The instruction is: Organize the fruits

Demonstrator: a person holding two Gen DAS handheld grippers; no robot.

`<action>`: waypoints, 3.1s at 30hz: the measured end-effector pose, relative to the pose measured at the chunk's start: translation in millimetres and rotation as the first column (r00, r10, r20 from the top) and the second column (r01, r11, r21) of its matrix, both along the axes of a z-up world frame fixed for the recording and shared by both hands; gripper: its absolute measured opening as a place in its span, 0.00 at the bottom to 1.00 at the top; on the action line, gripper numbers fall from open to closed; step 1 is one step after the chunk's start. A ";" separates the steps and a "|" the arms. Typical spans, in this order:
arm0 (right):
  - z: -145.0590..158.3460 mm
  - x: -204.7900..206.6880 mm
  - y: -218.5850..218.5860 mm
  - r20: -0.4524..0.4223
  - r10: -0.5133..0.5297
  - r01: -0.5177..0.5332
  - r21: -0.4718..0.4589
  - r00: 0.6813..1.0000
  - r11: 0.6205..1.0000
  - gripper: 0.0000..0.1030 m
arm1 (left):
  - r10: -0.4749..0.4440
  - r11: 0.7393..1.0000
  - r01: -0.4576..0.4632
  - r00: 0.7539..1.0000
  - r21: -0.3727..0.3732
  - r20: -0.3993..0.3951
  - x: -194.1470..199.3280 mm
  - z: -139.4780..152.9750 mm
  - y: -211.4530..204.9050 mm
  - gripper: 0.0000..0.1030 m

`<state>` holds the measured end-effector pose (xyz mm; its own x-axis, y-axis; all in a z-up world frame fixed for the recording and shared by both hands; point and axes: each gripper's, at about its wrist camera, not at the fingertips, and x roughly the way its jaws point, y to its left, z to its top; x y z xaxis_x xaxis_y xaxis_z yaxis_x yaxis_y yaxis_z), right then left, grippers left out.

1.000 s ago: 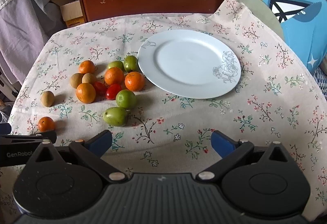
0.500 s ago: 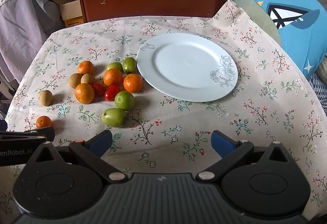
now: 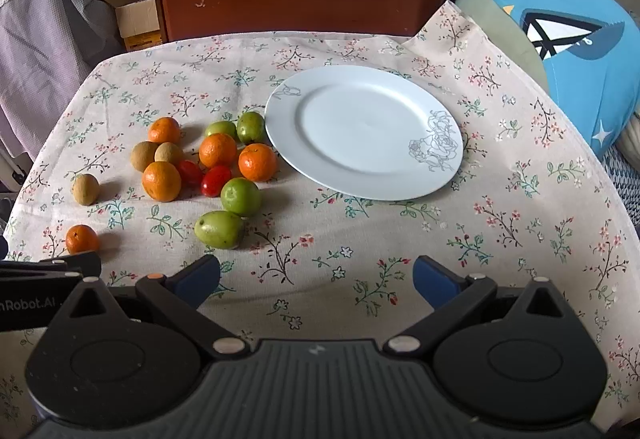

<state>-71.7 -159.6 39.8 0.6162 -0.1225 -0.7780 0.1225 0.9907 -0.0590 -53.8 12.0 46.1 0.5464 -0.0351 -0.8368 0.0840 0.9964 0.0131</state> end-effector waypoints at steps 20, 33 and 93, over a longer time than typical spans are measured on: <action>-3.5 0.1 0.8 -0.003 0.005 -0.005 0.024 1.000 1.000 0.95 | -0.007 1.000 0.007 1.000 -0.017 0.000 -2.9 -0.4 -1.3 1.00; -1.6 -0.9 -3.6 0.013 0.023 -0.024 0.073 1.000 0.997 0.95 | 0.007 1.000 -0.007 1.000 -0.023 0.006 -2.0 -2.2 5.6 1.00; -16.5 24.1 -8.6 0.046 0.176 -0.181 0.288 0.983 0.940 0.59 | 0.037 0.998 -0.034 0.998 -0.060 0.044 8.1 -19.7 23.5 0.94</action>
<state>-47.5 -168.2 23.3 0.6223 0.2200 -0.7512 -0.0597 0.9702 0.2347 -45.7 35.5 26.4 0.5853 -0.0637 -0.8083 0.0492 0.9979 -0.0430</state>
